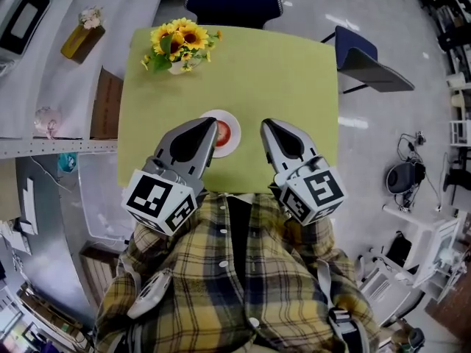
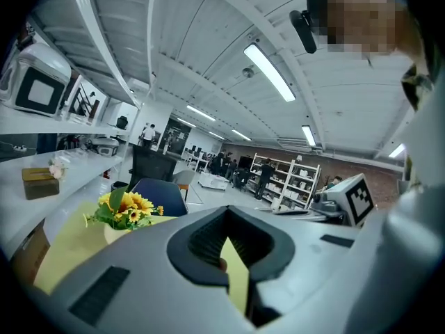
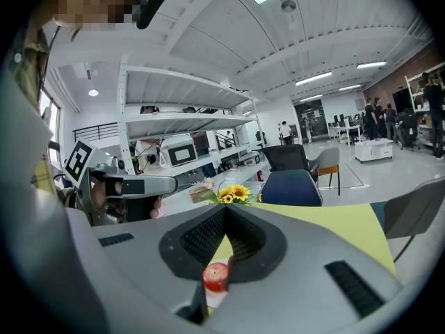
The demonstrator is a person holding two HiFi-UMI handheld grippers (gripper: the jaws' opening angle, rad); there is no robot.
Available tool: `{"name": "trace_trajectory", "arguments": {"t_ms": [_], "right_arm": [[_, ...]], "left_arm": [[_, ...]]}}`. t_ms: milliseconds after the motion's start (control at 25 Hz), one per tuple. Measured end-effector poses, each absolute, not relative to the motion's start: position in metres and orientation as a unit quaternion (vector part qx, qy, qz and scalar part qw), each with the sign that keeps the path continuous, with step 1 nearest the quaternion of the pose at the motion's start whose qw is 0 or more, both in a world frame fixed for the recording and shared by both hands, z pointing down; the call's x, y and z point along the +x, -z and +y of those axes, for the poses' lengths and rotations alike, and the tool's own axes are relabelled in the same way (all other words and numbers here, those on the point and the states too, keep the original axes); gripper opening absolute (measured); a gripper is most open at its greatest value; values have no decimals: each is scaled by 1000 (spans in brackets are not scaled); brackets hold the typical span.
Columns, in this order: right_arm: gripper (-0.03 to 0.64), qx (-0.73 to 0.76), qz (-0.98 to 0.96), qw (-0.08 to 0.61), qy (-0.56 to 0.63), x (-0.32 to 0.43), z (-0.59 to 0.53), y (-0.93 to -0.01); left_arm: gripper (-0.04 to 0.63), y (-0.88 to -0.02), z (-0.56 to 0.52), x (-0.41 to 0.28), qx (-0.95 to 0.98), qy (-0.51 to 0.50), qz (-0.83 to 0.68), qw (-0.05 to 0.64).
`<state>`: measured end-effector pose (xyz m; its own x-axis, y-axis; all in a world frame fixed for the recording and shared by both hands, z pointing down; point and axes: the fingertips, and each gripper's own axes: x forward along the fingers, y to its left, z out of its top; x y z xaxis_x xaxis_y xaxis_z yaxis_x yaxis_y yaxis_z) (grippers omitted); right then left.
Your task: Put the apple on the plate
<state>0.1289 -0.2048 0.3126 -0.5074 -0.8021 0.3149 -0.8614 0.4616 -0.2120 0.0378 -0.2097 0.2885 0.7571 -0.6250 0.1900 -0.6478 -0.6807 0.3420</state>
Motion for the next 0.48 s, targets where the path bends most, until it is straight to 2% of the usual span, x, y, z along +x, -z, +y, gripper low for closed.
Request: {"name": "trace_trajectory", "arguments": {"t_ms": [480], "right_arm": [[-3, 464, -863, 108, -169, 113, -197, -315]], "left_arm": [[6, -284, -214, 32, 913, -22, -358, 194]]}}
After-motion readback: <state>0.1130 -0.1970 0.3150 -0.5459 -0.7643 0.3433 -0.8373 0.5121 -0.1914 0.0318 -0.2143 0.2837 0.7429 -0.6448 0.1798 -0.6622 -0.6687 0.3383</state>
